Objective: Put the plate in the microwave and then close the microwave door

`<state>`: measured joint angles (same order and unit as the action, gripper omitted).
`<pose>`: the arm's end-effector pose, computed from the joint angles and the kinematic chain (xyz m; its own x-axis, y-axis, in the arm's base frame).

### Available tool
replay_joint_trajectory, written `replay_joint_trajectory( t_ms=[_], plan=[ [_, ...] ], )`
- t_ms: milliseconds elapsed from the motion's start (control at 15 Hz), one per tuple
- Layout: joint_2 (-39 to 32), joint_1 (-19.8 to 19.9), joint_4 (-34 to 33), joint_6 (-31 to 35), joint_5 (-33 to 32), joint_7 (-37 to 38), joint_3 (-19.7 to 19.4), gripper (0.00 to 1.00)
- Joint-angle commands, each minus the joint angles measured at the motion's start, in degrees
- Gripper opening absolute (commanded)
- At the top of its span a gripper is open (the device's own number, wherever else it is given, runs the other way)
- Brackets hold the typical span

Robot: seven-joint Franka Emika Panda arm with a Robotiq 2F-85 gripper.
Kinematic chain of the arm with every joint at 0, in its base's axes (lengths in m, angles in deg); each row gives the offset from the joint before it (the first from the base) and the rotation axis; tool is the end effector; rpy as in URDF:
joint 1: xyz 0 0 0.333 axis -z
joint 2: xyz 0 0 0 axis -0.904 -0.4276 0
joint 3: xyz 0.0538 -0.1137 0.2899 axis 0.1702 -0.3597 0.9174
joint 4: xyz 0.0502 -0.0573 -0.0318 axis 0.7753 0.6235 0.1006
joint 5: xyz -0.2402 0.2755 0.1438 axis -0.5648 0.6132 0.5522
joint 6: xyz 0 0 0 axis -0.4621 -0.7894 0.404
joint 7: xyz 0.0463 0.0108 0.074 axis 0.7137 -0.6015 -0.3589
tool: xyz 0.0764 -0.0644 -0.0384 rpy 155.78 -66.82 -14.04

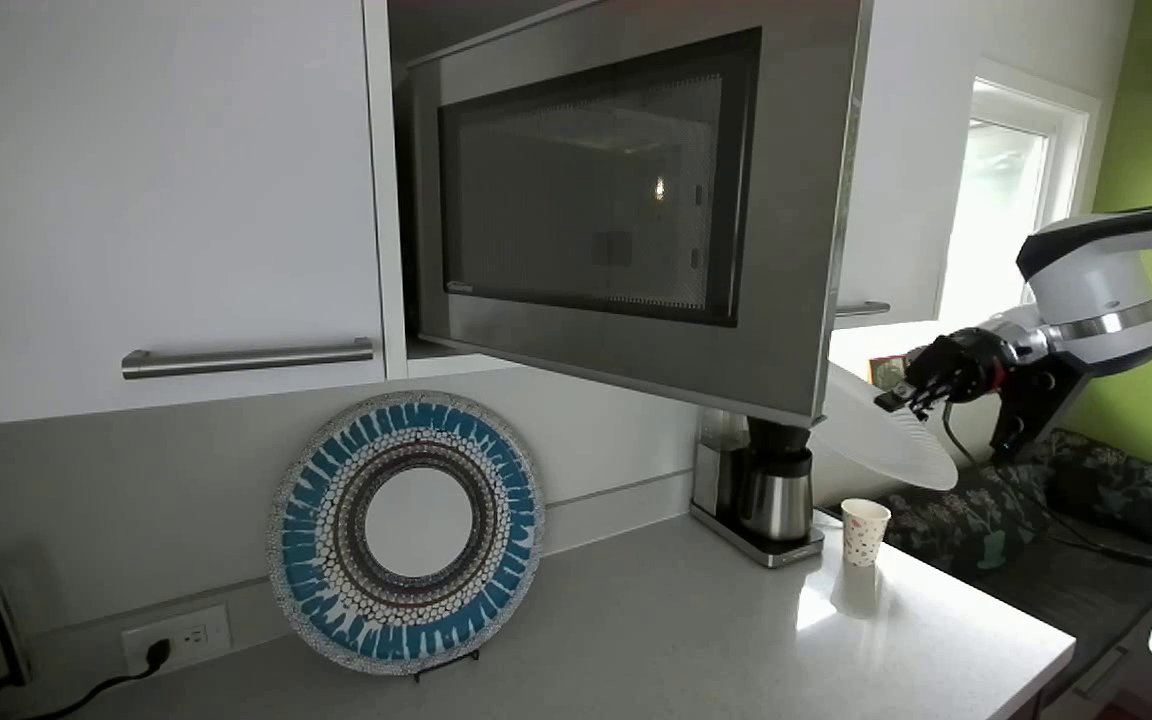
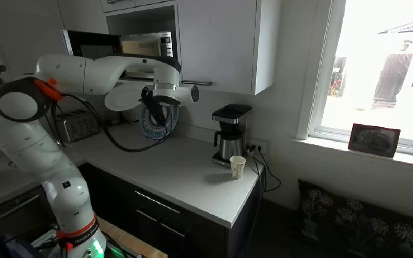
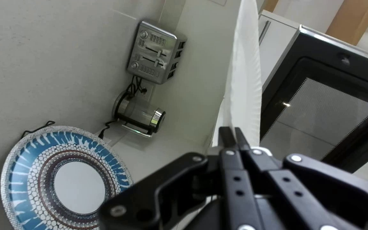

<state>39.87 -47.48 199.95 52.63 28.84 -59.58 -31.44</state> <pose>0.3961 -0.1405 0.5831 0.9331 0.0162 0.3592 0.3541 -0.2144 -0.9103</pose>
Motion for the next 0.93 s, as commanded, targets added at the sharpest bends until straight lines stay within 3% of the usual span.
replay_joint_trajectory(
  t_ms=[0, 133, 200, 867],
  plan=[
    [3.2, -1.5, -0.8, 2.2, 3.6, 9.0, 2.6, 0.0],
    [3.9, -2.6, -2.0, 2.9, 5.1, 12.1, 4.3, 0.0],
    [2.6, -2.0, -1.8, 1.2, 3.6, 8.5, 2.7, 0.01],
    [3.0, -3.5, -3.7, 2.3, 6.1, 10.3, 4.0, 0.0]
  ],
)
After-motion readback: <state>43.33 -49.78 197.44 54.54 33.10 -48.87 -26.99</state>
